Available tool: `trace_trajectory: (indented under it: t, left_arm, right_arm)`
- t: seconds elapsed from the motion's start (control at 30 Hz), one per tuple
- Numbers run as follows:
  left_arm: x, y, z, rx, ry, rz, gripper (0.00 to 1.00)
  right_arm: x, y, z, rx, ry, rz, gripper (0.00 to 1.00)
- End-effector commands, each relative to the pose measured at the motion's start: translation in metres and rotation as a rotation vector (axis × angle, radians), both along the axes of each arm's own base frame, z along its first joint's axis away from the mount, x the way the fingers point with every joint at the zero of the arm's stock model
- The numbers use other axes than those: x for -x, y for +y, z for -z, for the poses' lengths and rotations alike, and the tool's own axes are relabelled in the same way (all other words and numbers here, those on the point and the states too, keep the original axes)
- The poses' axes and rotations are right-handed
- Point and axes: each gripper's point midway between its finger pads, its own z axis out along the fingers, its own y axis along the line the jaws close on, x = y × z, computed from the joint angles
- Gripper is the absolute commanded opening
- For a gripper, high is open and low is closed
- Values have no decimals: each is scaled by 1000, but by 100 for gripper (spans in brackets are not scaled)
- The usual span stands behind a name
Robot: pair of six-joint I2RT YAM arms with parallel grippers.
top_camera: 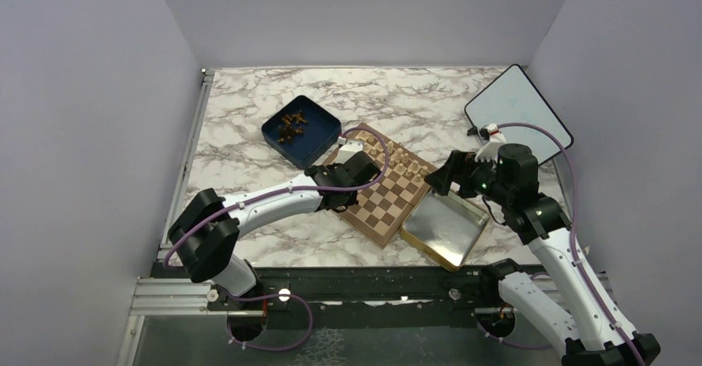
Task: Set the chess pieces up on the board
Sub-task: Place the chess piece on the chessboard.
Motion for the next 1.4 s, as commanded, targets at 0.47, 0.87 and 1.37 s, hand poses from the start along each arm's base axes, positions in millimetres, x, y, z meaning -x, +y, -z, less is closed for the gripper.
trace_trajectory:
  t: [0.47,0.87,1.37]
  left_arm:
    - [-2,-7,2,28,12,-13,18]
    - [-2,-6,-2,45,-2,-33,18]
    - [-3,-2,5,32,-2,-61,18]
  right_arm:
    - [4,0,-7,18,-15,-16,94]
    - [7,0,-10,17,-23,-19,95]
    - [8,3,-10,15,-28,-30,95]
